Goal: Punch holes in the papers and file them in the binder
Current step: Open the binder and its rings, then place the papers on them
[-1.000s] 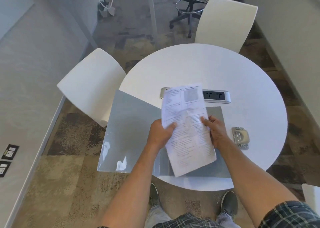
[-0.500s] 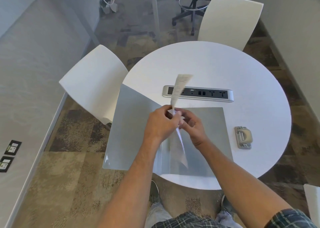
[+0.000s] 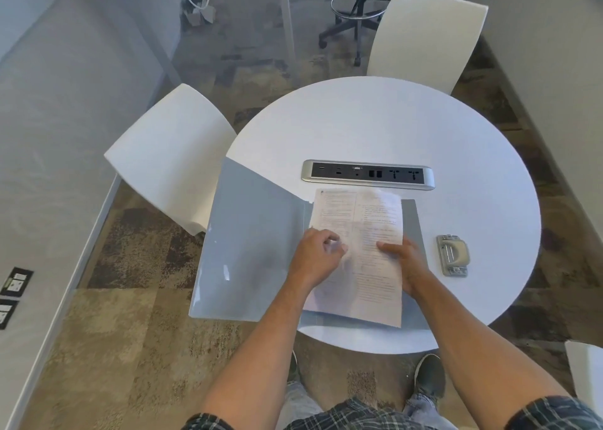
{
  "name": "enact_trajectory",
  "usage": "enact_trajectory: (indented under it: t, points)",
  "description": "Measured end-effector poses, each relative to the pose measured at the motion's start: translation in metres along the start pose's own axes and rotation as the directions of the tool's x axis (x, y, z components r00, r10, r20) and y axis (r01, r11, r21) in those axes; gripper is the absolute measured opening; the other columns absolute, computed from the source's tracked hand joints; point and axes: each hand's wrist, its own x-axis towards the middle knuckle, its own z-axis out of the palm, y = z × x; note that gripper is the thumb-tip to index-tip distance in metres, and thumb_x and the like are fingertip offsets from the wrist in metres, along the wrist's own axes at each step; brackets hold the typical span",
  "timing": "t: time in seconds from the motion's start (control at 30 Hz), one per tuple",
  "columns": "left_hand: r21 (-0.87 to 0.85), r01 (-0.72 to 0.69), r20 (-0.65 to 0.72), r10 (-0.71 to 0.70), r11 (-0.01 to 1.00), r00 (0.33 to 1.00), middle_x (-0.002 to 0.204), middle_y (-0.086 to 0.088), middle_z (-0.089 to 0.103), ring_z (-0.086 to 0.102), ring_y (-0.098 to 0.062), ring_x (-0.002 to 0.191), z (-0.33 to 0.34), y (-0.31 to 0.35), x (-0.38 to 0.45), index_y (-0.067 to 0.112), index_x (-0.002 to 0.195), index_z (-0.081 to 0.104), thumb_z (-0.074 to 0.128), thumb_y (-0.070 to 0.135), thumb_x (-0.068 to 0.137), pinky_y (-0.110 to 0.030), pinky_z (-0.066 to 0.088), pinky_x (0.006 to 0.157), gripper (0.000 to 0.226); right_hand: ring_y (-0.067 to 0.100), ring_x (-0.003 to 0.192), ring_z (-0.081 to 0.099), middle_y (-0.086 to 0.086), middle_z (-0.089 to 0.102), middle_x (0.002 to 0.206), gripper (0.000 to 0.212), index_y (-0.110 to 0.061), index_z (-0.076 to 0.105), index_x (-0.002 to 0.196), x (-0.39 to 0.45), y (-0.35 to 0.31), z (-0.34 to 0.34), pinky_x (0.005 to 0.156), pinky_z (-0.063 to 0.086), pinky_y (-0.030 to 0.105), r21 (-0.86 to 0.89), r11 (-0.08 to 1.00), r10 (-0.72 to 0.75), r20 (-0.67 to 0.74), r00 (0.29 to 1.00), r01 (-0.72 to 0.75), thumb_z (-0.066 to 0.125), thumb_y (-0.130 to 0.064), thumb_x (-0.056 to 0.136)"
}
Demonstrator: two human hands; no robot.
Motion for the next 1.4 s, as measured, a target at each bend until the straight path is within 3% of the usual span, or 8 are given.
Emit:
enact_trajectory:
  t: [0.13,0.2,0.4,0.6,0.67,0.87,1.03,1.4]
  points:
    - [0.010,0.137,-0.048,-0.137,0.990,0.989,0.123,-0.001,0.057,0.063,-0.018,0.109,0.004,-0.033,0.012,0.017,0.121,0.065,0.073,0.032,0.089,-0.038,0.053,0.097,0.036,0.039,0.094,0.075,0.021,0.076,0.111,0.028,-0.002,0.071,0.117,0.000,0.003,-0.020,0.082,0.062,0.050,-0.123,0.991,0.044,-0.053,0.998,-0.051,0.063,0.006,0.092]
    - [-0.078,0.193,-0.019,-0.195,0.978,0.981,0.117,-0.001,0.067,0.067,-0.020,0.104,0.006,-0.043,0.016,0.021,0.108,0.064,0.073,0.025,0.089,-0.039,0.056,0.094,0.021,0.036,0.096,0.076,0.016,0.079,0.107,0.026,-0.007,0.073,0.116,0.001,0.005,-0.026,0.081,0.062,0.046,-0.176,0.984,0.028,-0.066,0.997,-0.039,0.066,0.001,0.092]
    - [-0.247,0.240,-0.071,-0.264,0.939,0.962,0.103,0.004,0.073,0.070,-0.015,0.095,0.013,-0.051,0.023,0.016,0.117,0.071,0.070,0.019,0.092,-0.020,0.051,0.073,0.024,0.033,0.092,0.078,0.009,0.081,0.100,0.022,-0.012,0.077,0.111,0.007,0.009,-0.034,0.084,0.063,0.048,-0.315,0.949,-0.044,-0.142,0.989,-0.003,0.076,-0.012,0.090]
    - [-0.391,0.346,-0.100,-0.413,0.853,0.905,0.084,0.003,0.078,0.076,-0.025,0.078,0.021,-0.045,0.038,0.020,0.089,0.076,0.073,0.020,0.086,-0.044,0.065,0.069,0.004,0.024,0.085,0.079,0.001,0.081,0.093,0.015,-0.021,0.076,0.102,0.006,0.005,-0.035,0.077,0.063,0.041,-0.380,0.925,-0.079,-0.166,0.983,0.010,0.072,-0.009,0.092]
    - [-0.415,0.361,-0.105,-0.438,0.835,0.893,0.082,-0.001,0.078,0.076,-0.028,0.075,0.023,-0.044,0.041,0.018,0.083,0.076,0.076,0.019,0.083,-0.042,0.065,0.062,0.001,0.023,0.083,0.079,-0.001,0.081,0.091,0.014,-0.022,0.075,0.099,0.006,0.005,-0.036,0.076,0.063,0.040,-0.397,0.918,-0.084,-0.171,0.982,0.010,0.072,-0.010,0.093]
    - [-0.487,0.392,-0.098,-0.495,0.781,0.864,0.079,-0.002,0.078,0.072,-0.021,0.066,0.031,-0.041,0.046,0.014,0.079,0.075,0.082,0.020,0.081,-0.030,0.060,0.056,0.009,0.024,0.083,0.078,0.003,0.081,0.095,0.014,-0.018,0.074,0.104,0.009,0.010,-0.040,0.075,0.064,0.040,-0.403,0.915,-0.072,-0.197,0.978,-0.014,0.074,-0.012,0.091]
    - [-0.555,0.428,-0.043,-0.539,0.713,0.841,0.081,-0.002,0.079,0.075,-0.022,0.072,0.037,-0.044,0.050,0.014,0.080,0.075,0.083,0.020,0.079,-0.032,0.060,0.059,0.010,0.026,0.082,0.079,0.002,0.081,0.091,0.014,-0.017,0.076,0.099,0.011,0.015,-0.044,0.072,0.063,0.038,-0.366,0.930,-0.044,-0.214,0.976,-0.039,0.075,-0.009,0.088]
    - [-0.616,0.451,0.047,-0.542,0.646,0.839,0.075,-0.007,0.077,0.065,-0.018,0.056,0.034,-0.043,0.054,0.011,0.076,0.072,0.080,0.014,0.076,-0.020,0.044,0.044,0.008,0.039,0.097,0.076,0.013,0.079,0.107,0.029,-0.008,0.074,0.113,0.018,0.021,-0.059,0.090,0.060,0.058,-0.204,0.972,0.085,-0.157,0.984,-0.116,0.079,-0.009,0.085]
